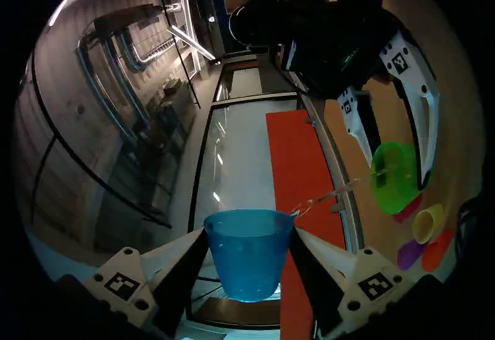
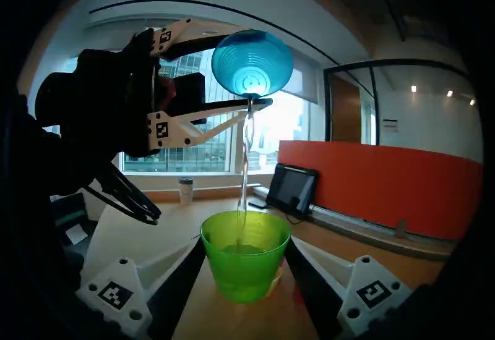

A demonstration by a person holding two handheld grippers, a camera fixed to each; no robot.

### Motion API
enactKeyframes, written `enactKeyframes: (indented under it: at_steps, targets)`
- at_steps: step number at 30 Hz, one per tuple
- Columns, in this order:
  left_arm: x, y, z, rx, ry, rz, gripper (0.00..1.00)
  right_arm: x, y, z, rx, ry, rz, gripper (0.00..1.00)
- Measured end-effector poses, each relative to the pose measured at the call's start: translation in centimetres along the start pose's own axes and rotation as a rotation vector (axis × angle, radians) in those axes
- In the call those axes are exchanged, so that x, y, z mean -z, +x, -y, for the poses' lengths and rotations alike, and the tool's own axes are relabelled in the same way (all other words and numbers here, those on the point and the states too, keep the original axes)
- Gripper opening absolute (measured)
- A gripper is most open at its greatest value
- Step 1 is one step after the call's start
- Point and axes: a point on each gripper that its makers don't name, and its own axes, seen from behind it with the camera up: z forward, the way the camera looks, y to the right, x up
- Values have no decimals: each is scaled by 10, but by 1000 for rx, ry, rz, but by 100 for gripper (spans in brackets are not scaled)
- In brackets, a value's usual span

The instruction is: Pour water

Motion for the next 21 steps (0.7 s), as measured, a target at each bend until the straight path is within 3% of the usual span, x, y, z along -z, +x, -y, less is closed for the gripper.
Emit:
enactKeyframes:
  at_steps: [7,11,17,21]
  targets:
    - [-4,4,3,-87,11,-11,86,0,1,-1,0,-2,-4,89]
    - [-6,5,2,-110,13,-15,86,1,0,-3,-3,-6,-7,89]
    - [-9,5,4,-92,18,-24,86,1,1,-6,-4,-10,-10,89]
    - [-11,3,3,-33,20,-23,86,1,2,-6,-3,-12,-12,89]
